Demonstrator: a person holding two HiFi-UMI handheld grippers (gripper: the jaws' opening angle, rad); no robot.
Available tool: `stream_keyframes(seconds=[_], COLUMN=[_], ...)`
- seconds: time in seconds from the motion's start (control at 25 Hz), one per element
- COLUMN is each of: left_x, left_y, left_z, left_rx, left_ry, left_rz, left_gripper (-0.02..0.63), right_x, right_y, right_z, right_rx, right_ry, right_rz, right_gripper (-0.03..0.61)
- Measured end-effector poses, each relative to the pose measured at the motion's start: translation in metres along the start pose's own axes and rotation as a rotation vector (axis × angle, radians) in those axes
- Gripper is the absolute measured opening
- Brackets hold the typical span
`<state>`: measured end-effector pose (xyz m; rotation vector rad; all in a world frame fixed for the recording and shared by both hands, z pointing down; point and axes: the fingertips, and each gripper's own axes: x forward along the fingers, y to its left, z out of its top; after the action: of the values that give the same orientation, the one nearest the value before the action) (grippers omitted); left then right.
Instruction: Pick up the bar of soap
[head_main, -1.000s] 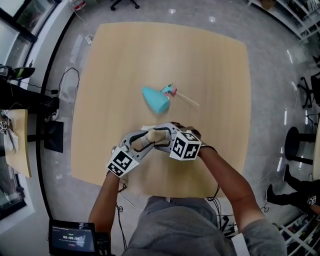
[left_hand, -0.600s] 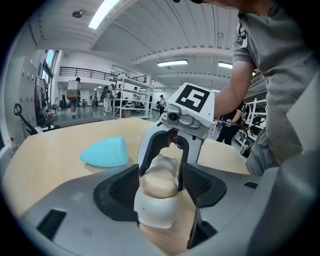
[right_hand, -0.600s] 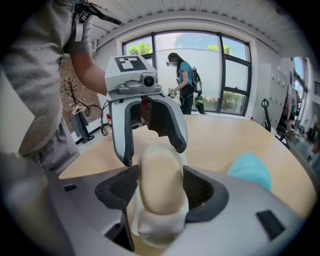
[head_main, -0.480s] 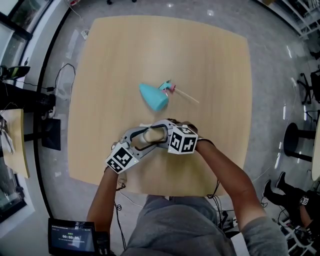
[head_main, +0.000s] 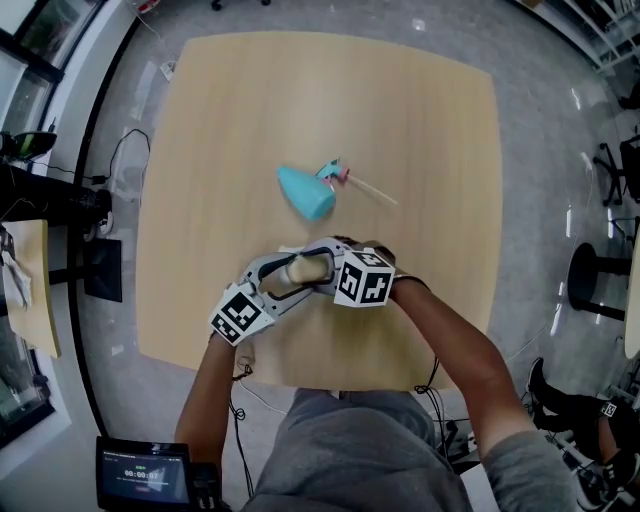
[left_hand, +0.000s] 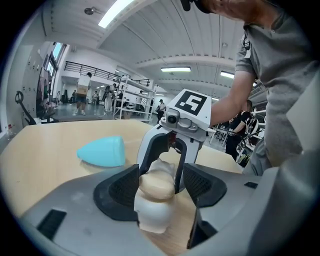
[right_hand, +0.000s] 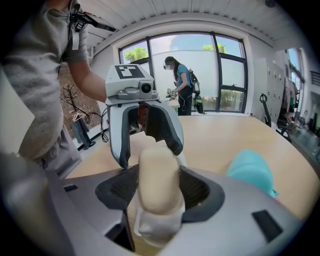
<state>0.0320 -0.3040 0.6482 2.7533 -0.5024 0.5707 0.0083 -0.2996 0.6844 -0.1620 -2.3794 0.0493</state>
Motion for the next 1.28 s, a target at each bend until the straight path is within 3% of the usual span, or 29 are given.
stream_keyframes(seconds=[0.4,0.64,0.84,1.0,1.28], left_x=[-0.019,-0.043,-0.051,-0.063,-0.096], left_y=[0.011,-0.004,-0.002,-0.002,0.006], left_z=[0.006,0.03,0.026,0.027,0.024], left_rx=[0.037,0.068,0.045,-0.034,-0.297], left_ry=[-0.028,-0.05,-0.082,-0.139,-0.343], left_rz=[0.017,0.037,0.054,0.078,0.141], left_gripper=[0.254,0.253,0.253,0.253,0.253], right_x=[0.003,-0.015,-0.009,-0.011,0.0], right_y=[-0.008,0.005,0.007,0.01,0.025], right_z=[0.021,0.051,0.057,0.068,0.091], right_rx=[-0.022,-0.06,-0.08,-0.105,-0.149], right_ry=[-0.007,0.002,-0.002,0.001,-0.005], right_rz=[-0.028,-0.049,-0.057,-0.069,-0.074], right_gripper=[0.261,0.261,0.261,0.261,0.261])
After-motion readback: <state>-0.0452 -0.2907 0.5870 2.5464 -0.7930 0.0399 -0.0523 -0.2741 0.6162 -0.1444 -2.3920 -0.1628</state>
